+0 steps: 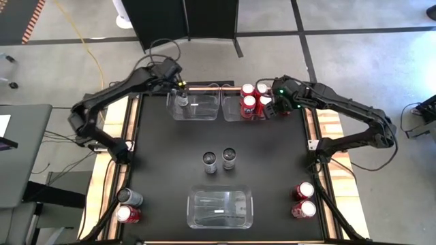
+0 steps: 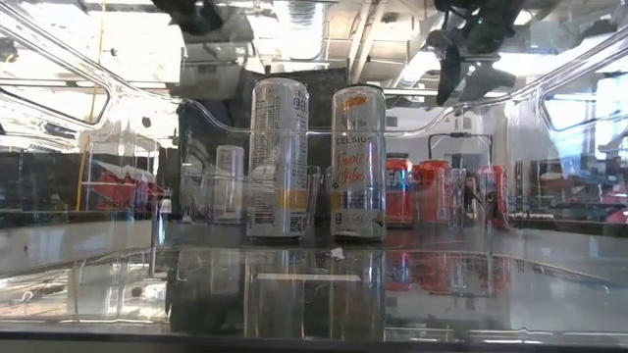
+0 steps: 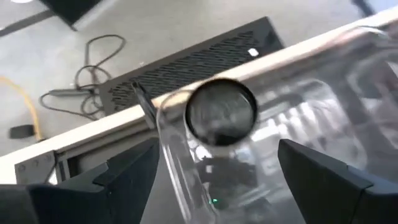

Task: Sort soda cans
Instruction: Put the top white soda can into the top left transparent bin, then put the top right white soda can into the top left transparent bin

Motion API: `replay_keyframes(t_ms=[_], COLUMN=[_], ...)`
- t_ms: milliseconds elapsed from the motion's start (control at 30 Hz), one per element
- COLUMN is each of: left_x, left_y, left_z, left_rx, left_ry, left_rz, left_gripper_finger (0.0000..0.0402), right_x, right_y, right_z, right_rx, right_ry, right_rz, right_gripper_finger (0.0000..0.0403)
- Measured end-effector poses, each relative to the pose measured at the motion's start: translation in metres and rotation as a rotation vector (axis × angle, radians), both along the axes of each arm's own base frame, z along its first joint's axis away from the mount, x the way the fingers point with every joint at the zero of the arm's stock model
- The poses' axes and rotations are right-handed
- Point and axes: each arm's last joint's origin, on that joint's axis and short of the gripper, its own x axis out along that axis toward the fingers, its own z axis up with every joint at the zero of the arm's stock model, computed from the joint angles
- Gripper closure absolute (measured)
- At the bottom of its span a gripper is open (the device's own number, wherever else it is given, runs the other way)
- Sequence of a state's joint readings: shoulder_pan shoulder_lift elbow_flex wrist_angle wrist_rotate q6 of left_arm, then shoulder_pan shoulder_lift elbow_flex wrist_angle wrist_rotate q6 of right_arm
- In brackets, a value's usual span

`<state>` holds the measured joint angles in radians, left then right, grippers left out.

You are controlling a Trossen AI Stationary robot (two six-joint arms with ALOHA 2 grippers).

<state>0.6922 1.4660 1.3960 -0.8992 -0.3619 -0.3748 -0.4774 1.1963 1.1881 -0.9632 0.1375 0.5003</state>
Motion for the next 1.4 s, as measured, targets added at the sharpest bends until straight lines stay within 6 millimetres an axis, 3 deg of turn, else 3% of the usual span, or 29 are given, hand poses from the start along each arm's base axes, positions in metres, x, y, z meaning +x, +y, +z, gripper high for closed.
replay_keyframes(t_ms=[267,400,600,767,1067,1400], left_x=[-0.036,-0.023,0.014,0.042,0.088,0.11], left_y=[-0.08,-0.118,-0.162,-0.18,-0.187,-0.207], left_z=[0.036,0.046,0.061,0.042,-0.008,-0.033], left_rx=[-0.215,-0.179,-0.01,-0.032,-0.217,-0.257], left_ry=[-0.077,-0.126,-0.279,-0.197,-0.079,-0.033], left_rz=[-0.197,-0.491,-0.924,-1.062,-1.03,-1.156], left_gripper_finger=[0.0079,0.0079,0.0079,0.0079,0.0079,0.0079], right_x=[0.007,0.008,0.006,0.005,0.01,0.009], right_y=[-0.006,-0.013,-0.023,-0.025,-0.01,-0.001], right_z=[0.006,0.01,0.014,0.014,0.01,0.006], right_rx=[-0.083,-0.112,-0.099,-0.089,-0.062,-0.055], right_ry=[-0.066,-0.106,-0.196,-0.202,-0.155,-0.078], right_rz=[0.055,0.172,0.257,0.238,0.317,0.404], right_gripper_finger=[0.0148,0.0148,0.0148,0.0148,0.0148,0.0148])
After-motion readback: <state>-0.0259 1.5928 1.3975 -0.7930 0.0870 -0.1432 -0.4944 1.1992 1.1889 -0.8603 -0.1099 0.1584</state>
